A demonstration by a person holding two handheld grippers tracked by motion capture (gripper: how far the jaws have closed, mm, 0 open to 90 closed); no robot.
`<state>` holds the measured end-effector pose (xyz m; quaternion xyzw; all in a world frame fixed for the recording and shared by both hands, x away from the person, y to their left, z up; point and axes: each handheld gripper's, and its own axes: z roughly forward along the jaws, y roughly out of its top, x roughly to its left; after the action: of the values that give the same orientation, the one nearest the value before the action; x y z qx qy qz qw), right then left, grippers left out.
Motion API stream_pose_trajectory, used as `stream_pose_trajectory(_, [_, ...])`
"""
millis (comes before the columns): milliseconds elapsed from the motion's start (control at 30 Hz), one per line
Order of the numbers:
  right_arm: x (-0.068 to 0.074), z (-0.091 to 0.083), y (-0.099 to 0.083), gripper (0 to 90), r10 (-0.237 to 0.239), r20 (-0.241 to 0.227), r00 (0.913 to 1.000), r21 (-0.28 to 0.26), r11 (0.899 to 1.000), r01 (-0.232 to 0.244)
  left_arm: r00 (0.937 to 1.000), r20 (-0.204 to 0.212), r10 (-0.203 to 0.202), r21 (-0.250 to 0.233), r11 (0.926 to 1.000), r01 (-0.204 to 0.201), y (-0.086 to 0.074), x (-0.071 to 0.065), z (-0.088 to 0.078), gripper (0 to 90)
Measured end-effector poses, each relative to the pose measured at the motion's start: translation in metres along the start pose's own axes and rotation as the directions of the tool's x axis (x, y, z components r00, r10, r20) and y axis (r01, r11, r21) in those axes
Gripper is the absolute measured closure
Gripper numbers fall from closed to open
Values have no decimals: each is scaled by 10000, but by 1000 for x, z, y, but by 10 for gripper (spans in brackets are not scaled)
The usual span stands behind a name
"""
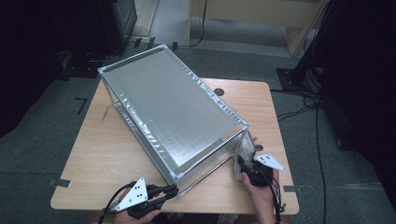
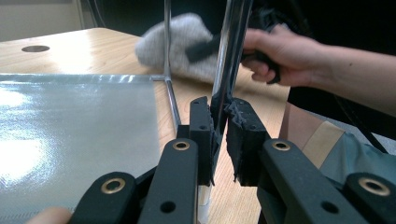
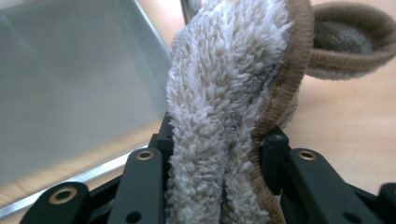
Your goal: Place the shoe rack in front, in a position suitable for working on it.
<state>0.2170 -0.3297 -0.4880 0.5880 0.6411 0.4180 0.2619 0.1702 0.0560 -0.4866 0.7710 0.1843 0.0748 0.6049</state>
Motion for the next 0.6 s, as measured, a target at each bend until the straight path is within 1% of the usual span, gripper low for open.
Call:
stream_pose_trajectory(33, [2,-6,4,626,-32,-29,10000,-271,9996,31,10000,-2,0,3,10000,0,0,0,0,811])
stream_pose_trajectory(67, [7,-18,13,626,-90,-138,9999,-866,9962,78,10000,-11,4,7,10000,-4,0,0,0,811])
stream_pose_trajectory(133, [11,-29,21,626,-196,-194,9996,-1422,9897,166,10000,-11,17,9,10000,-17,0,0,0,812])
stream_pose_trajectory(167, [14,-37,26,626,-276,-205,9994,-1819,9830,234,10000,-17,25,20,10000,-25,0,0,0,811])
stream_pose_trajectory(200, [14,-37,26,626,-276,-205,9994,-1819,9830,234,10000,-17,25,20,10000,-25,0,0,0,811])
stream_pose_trajectory(267, [17,-45,30,625,-386,-209,9990,-2210,9747,331,10000,-19,27,22,10000,-27,0,0,0,811])
stream_pose_trajectory(333, [19,-45,30,624,-464,-250,9986,-2168,9754,399,10000,-19,23,24,10000,-22,0,0,0,811])
stream_pose_trajectory(367, [19,-42,28,623,-483,-290,9984,-1998,9790,416,10000,-22,13,22,10000,-13,0,0,0,811])
stream_pose_trajectory(400, [18,-36,24,623,-489,-320,9983,-1662,9851,429,10000,-18,7,22,10000,-7,0,0,0,811])
stream_pose_trajectory(433, [17,-26,16,623,-490,-281,9984,-1037,9936,458,10000,-3,0,27,10000,0,0,-1,1,811])
stream_pose_trajectory(467, [17,-26,16,623,-490,-281,9984,-1037,9936,458,10000,-3,0,27,10000,0,0,-1,1,811])
stream_pose_trajectory(500, [17,-18,9,623,-486,-179,9987,-567,9973,475,10000,11,-16,17,10000,16,0,-1,1,811])
stream_pose_trajectory(533, [20,-8,0,625,-515,-141,9986,61,9986,516,10000,55,0,33,10000,0,0,-1,2,810])
stream_pose_trajectory(567, [24,-4,-4,625,-593,-126,9982,324,9977,597,10000,74,13,38,10000,-13,0,-1,2,810])
stream_pose_trajectory(600, [28,-1,-7,625,-778,-219,9967,507,9956,788,10000,74,13,38,10000,-13,0,-1,2,810])
